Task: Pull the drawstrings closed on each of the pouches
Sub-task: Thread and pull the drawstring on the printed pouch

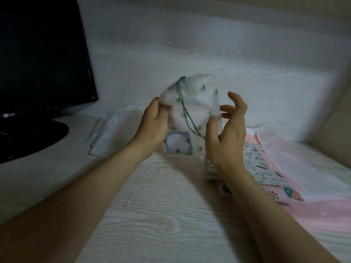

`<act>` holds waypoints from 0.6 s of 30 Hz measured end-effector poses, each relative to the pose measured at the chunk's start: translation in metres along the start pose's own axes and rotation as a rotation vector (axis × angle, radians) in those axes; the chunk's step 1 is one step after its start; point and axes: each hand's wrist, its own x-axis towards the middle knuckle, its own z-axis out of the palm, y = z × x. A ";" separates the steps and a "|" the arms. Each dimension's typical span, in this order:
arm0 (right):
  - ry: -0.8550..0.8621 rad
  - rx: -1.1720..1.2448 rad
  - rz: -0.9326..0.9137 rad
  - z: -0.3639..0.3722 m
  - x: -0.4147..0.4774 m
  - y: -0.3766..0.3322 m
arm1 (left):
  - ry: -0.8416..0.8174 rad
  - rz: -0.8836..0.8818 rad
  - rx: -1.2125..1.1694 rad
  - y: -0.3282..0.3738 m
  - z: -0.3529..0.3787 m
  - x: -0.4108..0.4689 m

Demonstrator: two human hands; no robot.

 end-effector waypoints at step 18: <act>-0.603 0.016 0.001 0.023 -0.023 0.001 | 0.383 -0.057 0.846 -0.008 -0.034 0.007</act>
